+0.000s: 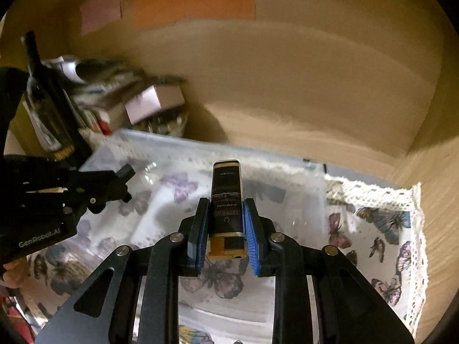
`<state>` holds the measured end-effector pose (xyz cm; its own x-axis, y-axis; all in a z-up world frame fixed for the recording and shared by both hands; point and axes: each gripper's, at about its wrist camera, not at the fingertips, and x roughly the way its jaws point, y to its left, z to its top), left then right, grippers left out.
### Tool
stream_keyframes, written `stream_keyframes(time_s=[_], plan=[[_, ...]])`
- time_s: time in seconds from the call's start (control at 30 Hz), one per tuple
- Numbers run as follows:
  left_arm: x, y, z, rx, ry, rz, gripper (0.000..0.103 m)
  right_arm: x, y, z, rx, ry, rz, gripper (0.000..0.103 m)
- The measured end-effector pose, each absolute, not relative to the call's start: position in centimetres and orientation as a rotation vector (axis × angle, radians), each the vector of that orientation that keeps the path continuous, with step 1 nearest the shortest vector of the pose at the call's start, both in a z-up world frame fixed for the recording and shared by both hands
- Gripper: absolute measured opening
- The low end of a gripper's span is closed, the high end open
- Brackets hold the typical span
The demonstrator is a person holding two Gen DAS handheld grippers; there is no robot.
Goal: Organize rigid objects
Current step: 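Lower the lighter into the clear box with the right tool while the left drops the black piece in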
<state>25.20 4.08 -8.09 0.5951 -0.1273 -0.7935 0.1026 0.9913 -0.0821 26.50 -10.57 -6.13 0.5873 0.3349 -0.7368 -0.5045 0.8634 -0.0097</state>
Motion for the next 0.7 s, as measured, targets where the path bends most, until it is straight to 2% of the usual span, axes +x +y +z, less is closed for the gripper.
stream_keyframes(time_s=[0.3, 0.37, 0.43, 0.57, 0.7], plan=[[25.5, 3.3, -8.9, -0.005, 0.948, -0.125, 0.014, 27.1, -10.0, -8.1, -0.248, 0.881, 0.5, 0.022], [25.6, 3.3, -8.9, 0.003, 0.944, -0.121, 0.02, 27.0, -10.0, -7.9, -0.248, 0.88, 0.495, 0.023], [25.1, 3.4, -8.5, 0.004, 0.93, -0.12, 0.032, 26.7, -10.1, -7.3, -0.237, 0.864, 0.499, 0.026], [23.4, 3.4, -6.7, 0.023, 0.872, -0.112, 0.04, 25.2, -10.9, -5.2, -0.214, 0.805, 0.504, 0.033], [20.6, 3.5, -4.5, 0.031, 0.783, -0.094, 0.062, 22.7, -11.9, -2.9, -0.208, 0.726, 0.51, 0.044]])
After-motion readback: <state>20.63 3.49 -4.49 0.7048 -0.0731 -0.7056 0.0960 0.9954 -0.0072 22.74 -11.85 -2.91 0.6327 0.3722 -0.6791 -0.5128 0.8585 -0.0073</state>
